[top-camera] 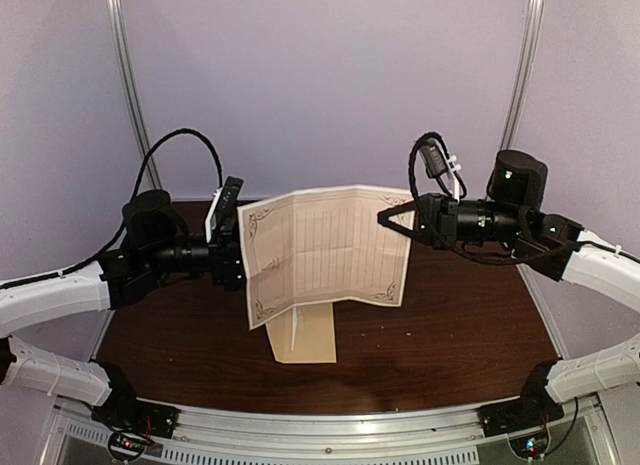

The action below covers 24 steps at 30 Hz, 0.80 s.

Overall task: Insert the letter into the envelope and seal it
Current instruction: Fold the letter.

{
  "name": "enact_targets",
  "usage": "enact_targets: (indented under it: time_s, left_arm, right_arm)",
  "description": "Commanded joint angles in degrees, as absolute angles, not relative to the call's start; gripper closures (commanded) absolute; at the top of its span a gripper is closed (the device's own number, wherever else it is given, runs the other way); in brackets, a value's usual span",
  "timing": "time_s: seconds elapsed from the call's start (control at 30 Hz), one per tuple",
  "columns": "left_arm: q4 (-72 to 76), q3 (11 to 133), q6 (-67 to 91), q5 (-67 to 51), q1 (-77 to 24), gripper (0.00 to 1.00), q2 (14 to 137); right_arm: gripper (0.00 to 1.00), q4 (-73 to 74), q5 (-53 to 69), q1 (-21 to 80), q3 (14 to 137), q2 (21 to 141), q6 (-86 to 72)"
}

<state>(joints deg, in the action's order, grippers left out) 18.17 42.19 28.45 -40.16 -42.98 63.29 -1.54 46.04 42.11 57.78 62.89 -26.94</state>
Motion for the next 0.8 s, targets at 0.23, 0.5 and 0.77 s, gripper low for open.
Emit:
enact_targets:
  time_s: [0.23,0.5,0.77]
  left_arm:
    - [22.0,44.8,27.5,-40.5,-45.6,0.07,64.7]
    - [22.1,44.5,27.6,-40.8,-45.9,0.07,64.0]
    - [22.4,47.1,26.3,-41.3,-46.6,0.07,67.6]
  right_arm:
    - [1.0,-1.8,39.6,42.3,59.0,64.5,-27.5]
    - [1.0,-3.3,42.1,42.3,59.9,67.1,-28.9]
    - [1.0,-3.6,43.0,42.4,60.2,67.6,-29.0]
